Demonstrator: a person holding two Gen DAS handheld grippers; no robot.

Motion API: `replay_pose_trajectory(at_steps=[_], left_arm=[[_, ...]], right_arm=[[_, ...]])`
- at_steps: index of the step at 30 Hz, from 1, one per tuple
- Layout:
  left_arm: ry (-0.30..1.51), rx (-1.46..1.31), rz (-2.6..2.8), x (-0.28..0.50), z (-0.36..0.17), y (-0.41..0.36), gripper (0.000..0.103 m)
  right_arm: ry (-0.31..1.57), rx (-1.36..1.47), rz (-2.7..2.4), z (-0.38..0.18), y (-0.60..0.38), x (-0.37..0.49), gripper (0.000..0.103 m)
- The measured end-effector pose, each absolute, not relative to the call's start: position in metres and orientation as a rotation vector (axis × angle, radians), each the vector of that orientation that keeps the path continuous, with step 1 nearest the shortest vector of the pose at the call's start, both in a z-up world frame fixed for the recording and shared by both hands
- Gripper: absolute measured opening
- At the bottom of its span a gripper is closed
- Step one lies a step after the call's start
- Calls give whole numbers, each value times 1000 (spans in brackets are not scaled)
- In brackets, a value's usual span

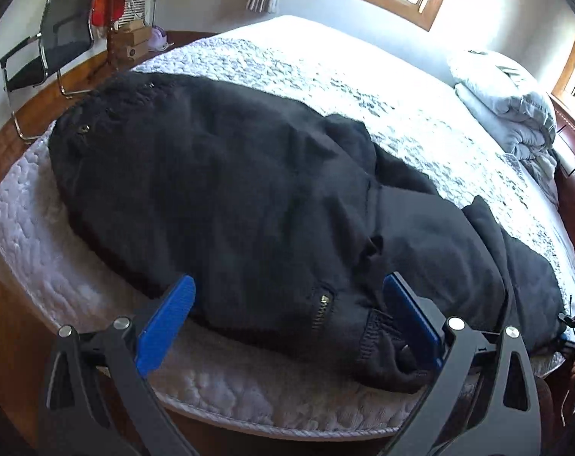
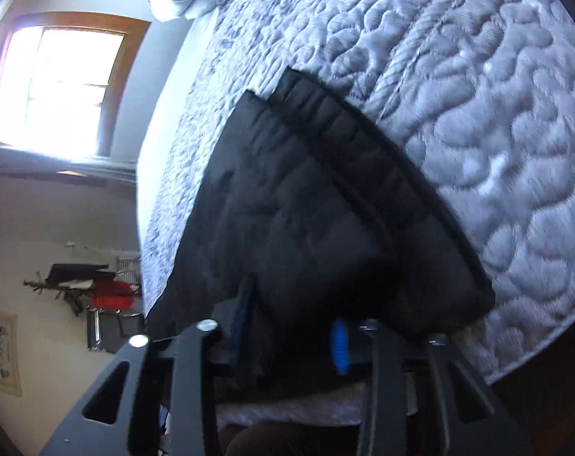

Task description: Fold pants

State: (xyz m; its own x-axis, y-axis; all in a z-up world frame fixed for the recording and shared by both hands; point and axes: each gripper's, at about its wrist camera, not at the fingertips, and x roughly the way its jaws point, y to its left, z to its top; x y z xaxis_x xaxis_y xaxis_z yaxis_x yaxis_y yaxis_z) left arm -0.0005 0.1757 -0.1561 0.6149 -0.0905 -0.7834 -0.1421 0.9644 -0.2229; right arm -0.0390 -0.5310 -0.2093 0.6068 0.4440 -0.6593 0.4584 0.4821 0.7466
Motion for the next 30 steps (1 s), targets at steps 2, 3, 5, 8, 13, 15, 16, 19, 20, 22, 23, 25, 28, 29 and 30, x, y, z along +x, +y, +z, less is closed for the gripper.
replay_pose_trajectory(at_steps=[2,3,5,8,13,15,16,19,20,22,23,25,28,29,30], left_arm=[[921,-269,29,1,-160,172,99],[921,-266,32,2,-161,170,99],[921,-265,34,3,-163,166,99],[923,-264,37,6,-167,162,99],[939,-240,38,12,-175,151,100],[939,-213,44,13,-176,145,100],[938,-206,40,12,-176,143,100],[935,-212,36,10,-173,142,100],[933,-221,31,8,-171,143,100],[930,-232,35,3,-168,145,100],[924,-237,39,-1,-165,147,100],[918,-250,46,-6,-163,149,100],[914,-261,58,-15,-161,152,100],[914,-260,63,-17,-161,152,100],[913,-262,70,-18,-161,152,100]], right_arm=[[941,1077,9,-193,-529,-39,10],[915,1051,25,-180,-526,-42,8],[872,1012,41,-159,-523,-53,8],[867,965,3,-147,-522,-66,8],[1004,935,-106,-191,-527,-68,8],[997,969,-108,-203,-528,-71,9],[990,973,-106,-202,-527,-71,10],[980,981,-90,-194,-526,-80,28],[984,994,-79,-189,-525,-86,34],[986,1020,-61,-181,-524,-99,40],[994,1035,-25,-179,-523,-106,40],[1022,1058,33,-179,-510,-110,40],[1073,1125,118,-193,-488,-105,40],[1100,1127,141,-197,-477,-99,40],[1123,1115,149,-200,-469,-94,40]])
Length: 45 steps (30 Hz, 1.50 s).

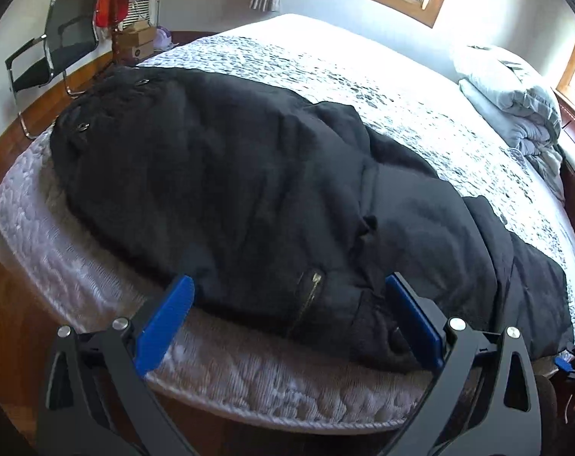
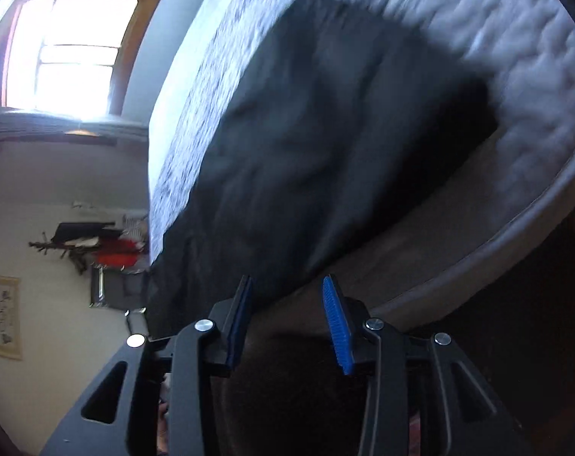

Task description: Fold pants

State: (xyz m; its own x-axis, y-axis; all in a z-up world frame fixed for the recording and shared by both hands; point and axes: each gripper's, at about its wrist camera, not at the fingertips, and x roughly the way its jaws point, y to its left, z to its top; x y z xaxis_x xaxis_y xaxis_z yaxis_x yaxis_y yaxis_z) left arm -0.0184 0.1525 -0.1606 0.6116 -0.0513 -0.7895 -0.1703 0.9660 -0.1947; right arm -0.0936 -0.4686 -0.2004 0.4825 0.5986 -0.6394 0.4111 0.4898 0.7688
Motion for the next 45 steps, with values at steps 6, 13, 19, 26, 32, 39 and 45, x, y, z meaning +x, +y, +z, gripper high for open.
replay_pose_trajectory(at_steps=[6,13,19,26,32,39,45], left_arm=[[933,-323,96,-20,-170,161,100],[956,-339,112,-8,-189,156,100],[945,-376,94,-17,-183,164,100],[948,-627,86,-55,-172,213,100],[967,-844,76,-52,-203,235,100],[916,-1104,137,-55,-217,253,100],[816,-1127,42,-61,-195,248,100]], right_arm=[[1134,1049,116,-203,-451,-68,14],[1094,977,95,-189,-467,-78,6],[1065,1040,135,-187,-483,-93,27],[1026,1012,126,-172,-505,-112,36],[1028,1014,110,-172,-499,-109,36],[1035,995,90,-177,-490,-100,36],[1038,993,80,-179,-489,-100,36]])
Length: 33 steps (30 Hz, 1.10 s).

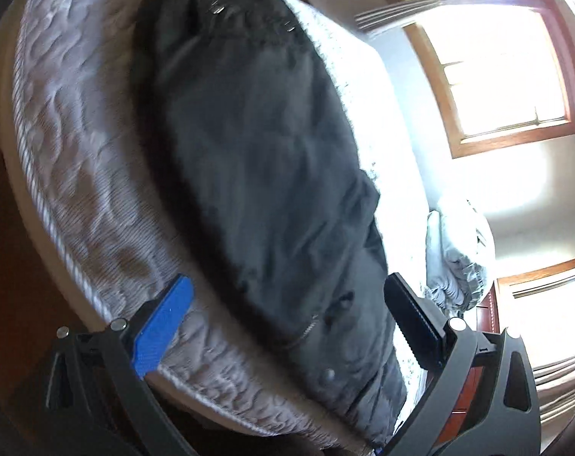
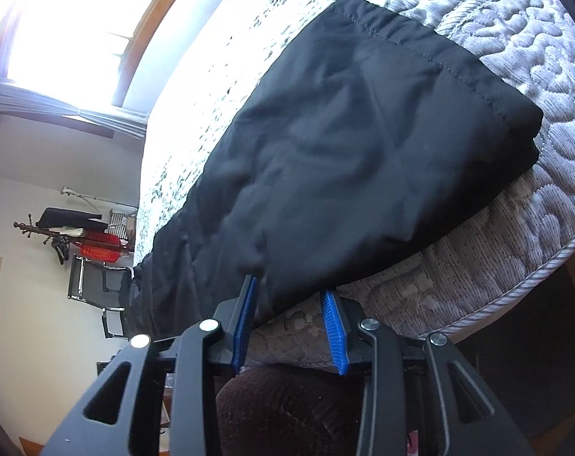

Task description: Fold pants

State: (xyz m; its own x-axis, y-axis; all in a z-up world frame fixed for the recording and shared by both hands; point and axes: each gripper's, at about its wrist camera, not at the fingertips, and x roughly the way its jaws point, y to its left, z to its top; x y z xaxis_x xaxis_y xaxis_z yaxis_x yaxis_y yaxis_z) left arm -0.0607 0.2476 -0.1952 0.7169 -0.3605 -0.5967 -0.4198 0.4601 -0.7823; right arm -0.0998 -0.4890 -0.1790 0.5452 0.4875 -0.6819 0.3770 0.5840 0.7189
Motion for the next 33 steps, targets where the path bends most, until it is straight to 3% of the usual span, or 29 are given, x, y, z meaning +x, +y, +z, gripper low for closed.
replay_pose_trajectory(at_steps=[12,13,15,16,17,23,25,33], left_arm=[[787,-1286,22,-43,-229,253,99],[780,-1295,19,-43,-232,253,95],[777,-1305,23,-44,-235,254,64],[795,-1303,46,-44,-238,260,42],[813,-1303,70,-44,-243,262,33],[796,-1277,73,-49,-243,262,22],[802,-1263,82,-47,-240,260,21],[807,-1261,94,-40,-243,261,22]], right_arm=[[1044,985,71,-183,-489,-96,36],[1045,985,71,-183,-489,-95,36],[1046,984,71,-185,-489,-94,36],[1049,984,72,-185,-490,-94,36],[1051,983,71,-186,-490,-94,36],[1022,1020,64,-182,-500,-100,38],[1005,1066,50,-181,-509,-108,51],[997,1165,-8,-203,-525,-119,52]])
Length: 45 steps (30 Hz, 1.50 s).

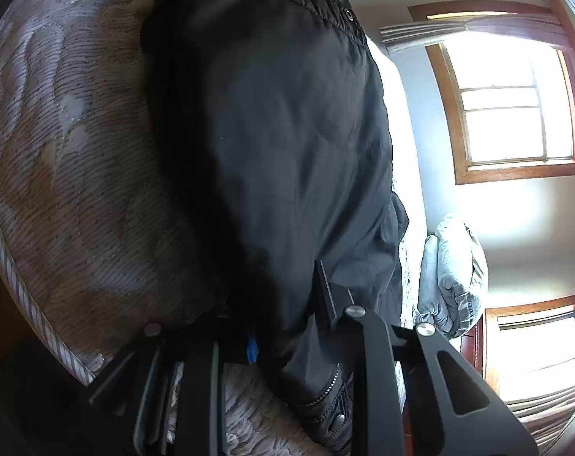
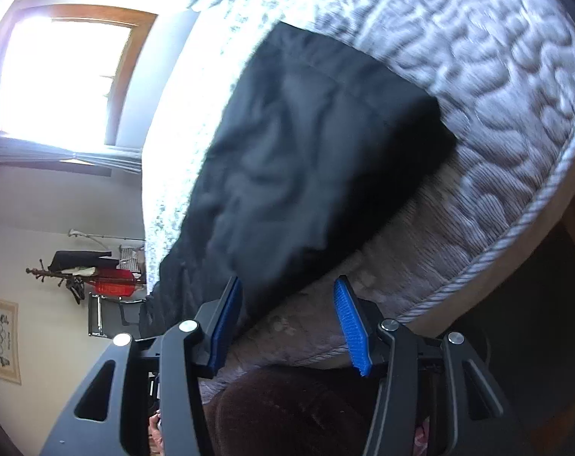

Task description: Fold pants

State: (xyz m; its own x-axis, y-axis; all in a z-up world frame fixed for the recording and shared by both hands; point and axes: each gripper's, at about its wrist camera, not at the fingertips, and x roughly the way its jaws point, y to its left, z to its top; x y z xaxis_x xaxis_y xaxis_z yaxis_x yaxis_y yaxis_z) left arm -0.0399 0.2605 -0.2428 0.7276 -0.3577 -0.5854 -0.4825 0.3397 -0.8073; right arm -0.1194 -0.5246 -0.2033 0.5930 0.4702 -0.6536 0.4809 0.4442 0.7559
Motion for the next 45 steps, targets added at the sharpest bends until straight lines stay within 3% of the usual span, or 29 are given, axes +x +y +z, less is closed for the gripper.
replay_pose_trajectory(at_steps=[6,9,12,20,24,28,36,40,43,45], left_arm=[[823,-1256,93,-37,-244,261,25],[828,-1252,98,-36,-244,261,27],[834,-1236,106,-35,-243,259,29],[873,-1149,100,-9,-229,219,59],[888,-1124,72,12,-230,186,69],[895,-1016,66,28,-226,163,88],[888,-922,14,38,-222,162,89],[850,-907,-39,44,-212,158,78],[878,-1005,1,46,-227,161,52],[869,-1000,13,41,-236,162,48]], right_arm=[[942,1312,-22,-230,-532,-100,54],[913,1309,1,-229,-535,-86,20],[903,1267,35,-218,-539,-67,9],[840,1082,65,-163,-561,-14,6],[826,1067,3,-162,-582,-4,6],[844,1109,-57,-184,-591,-18,6],[829,1159,-95,-217,-587,-48,6],[822,1135,-111,-213,-594,-55,6],[819,1172,-136,-219,-603,-57,6],[829,1187,-127,-225,-607,-58,7]])
